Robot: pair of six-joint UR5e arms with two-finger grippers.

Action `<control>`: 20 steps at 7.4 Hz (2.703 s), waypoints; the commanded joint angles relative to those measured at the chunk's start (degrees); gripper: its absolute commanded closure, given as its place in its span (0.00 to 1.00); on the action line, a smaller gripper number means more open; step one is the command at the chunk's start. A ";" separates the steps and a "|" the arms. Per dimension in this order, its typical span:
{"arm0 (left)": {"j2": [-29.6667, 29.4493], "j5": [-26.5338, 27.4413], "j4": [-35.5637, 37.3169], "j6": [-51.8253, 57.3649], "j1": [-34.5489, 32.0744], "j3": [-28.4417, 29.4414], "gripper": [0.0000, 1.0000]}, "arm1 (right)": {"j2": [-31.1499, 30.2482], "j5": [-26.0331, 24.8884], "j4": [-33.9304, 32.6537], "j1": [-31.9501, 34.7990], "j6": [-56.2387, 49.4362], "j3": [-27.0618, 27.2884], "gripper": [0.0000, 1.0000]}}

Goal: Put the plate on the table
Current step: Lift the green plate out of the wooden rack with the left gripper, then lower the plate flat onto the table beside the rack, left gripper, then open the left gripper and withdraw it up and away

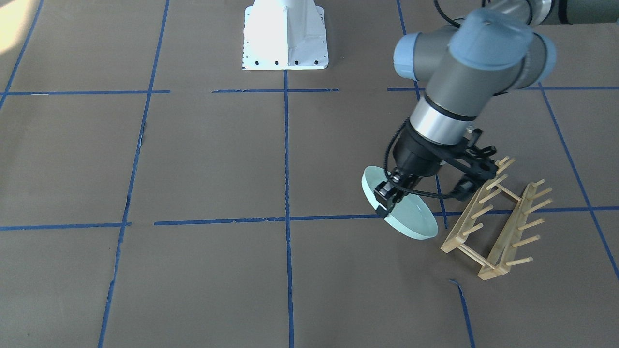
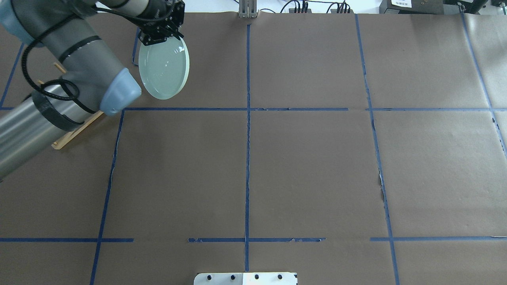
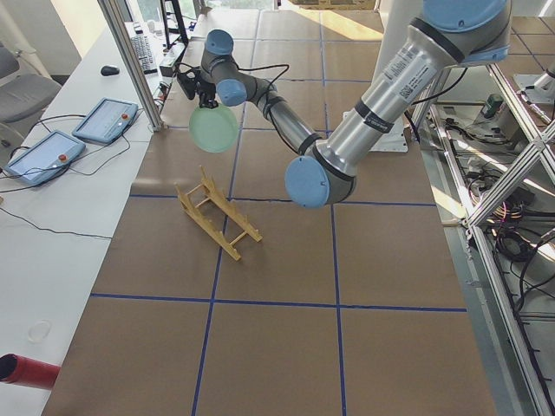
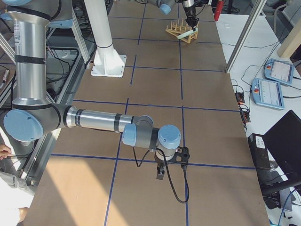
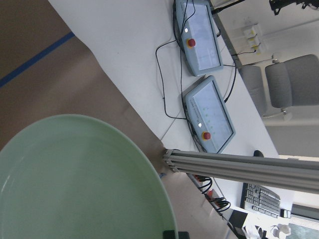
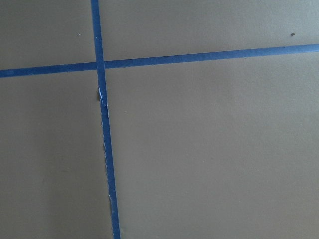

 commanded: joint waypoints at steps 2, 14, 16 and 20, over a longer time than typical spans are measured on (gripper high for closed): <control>-8.82 8.53 27.79 13.90 10.34 3.43 1.00 | 0.00 0.00 0.00 0.00 0.00 0.00 0.00; 4.41 12.52 20.91 31.96 13.31 -10.55 0.00 | 0.00 0.00 0.00 0.00 0.00 0.00 0.00; 12.83 -2.17 16.89 53.11 -0.89 -14.90 0.00 | 0.00 0.00 0.00 0.00 0.00 0.00 0.00; 36.10 -15.24 16.08 100.05 -27.45 -17.99 0.00 | 0.00 0.00 0.00 0.00 0.00 0.00 0.00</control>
